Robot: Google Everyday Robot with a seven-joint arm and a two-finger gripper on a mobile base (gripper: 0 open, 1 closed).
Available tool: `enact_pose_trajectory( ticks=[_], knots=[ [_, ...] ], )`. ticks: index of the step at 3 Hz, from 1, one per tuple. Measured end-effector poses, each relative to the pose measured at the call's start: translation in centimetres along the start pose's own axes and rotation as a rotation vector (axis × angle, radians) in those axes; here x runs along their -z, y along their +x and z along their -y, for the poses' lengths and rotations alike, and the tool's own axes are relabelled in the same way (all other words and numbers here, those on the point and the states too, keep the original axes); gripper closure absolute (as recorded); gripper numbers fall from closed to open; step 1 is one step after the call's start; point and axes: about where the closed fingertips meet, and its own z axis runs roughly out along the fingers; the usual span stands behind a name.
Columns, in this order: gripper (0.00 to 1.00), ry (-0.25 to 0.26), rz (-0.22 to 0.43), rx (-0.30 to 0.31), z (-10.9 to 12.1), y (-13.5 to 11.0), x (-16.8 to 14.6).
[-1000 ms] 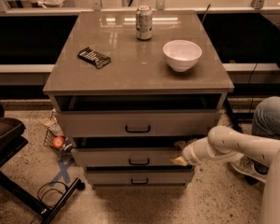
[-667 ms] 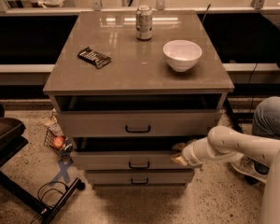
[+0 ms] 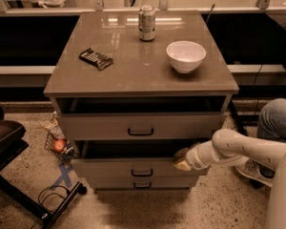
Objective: Open middle drawer
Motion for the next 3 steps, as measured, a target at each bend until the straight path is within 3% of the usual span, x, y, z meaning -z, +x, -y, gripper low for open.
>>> enact_pose_trajectory(
  ticks=[2, 3],
  knots=[
    [1.00, -0.018, -0.006, 0.003, -0.2, 0.0, -0.5],
    [1.00, -0.042, -0.039, -0.044, -2.9, 2.0, 0.6]
  ],
)
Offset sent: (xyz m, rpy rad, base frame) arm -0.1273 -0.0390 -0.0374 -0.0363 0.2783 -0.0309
